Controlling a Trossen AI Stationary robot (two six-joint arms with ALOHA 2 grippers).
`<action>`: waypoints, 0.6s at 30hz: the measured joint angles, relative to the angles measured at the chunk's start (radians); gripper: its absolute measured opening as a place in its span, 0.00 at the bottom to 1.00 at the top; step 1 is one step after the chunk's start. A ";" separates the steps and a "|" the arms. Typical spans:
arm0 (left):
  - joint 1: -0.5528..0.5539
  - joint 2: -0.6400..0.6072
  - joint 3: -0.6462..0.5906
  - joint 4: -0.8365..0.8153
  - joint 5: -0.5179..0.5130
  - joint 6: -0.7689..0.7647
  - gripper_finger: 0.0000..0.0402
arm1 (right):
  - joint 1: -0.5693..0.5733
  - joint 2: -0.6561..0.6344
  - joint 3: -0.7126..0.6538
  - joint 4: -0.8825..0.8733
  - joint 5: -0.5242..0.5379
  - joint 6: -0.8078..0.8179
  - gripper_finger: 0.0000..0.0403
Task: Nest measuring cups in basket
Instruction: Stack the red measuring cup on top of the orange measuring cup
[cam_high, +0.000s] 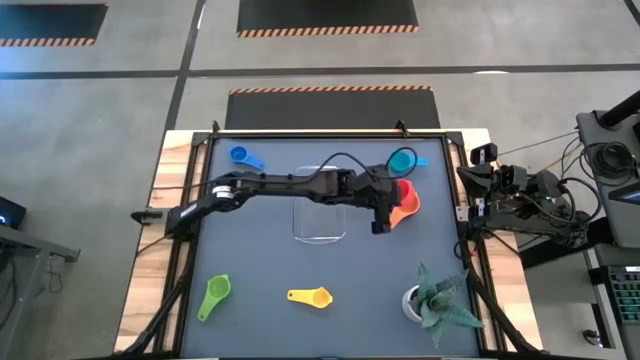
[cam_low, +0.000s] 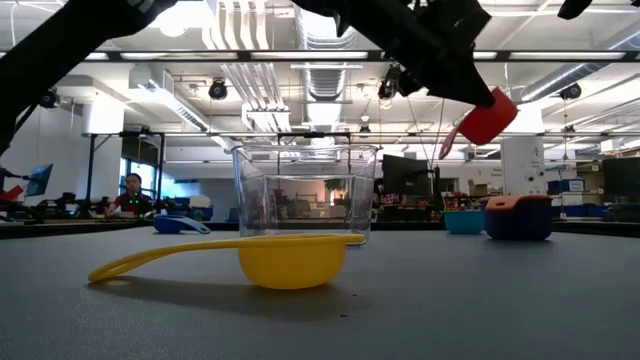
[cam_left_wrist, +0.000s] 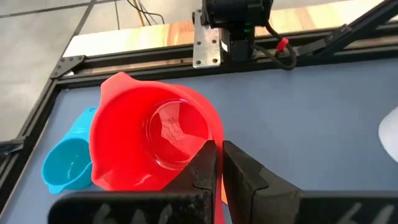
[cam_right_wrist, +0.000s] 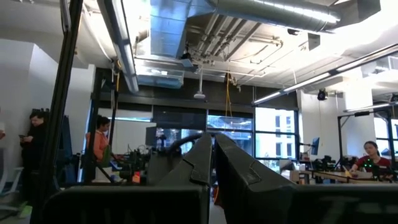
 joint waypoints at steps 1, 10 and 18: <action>0.000 0.008 0.010 0.000 0.000 0.006 0.00 | 0.000 0.000 0.000 0.000 0.000 0.000 0.02; 0.000 0.039 0.018 0.002 0.002 -0.007 0.00 | 0.000 0.000 0.000 0.000 0.001 -0.002 0.02; 0.000 0.081 0.018 0.045 0.002 0.001 0.00 | 0.000 0.000 0.000 0.002 0.003 -0.002 0.02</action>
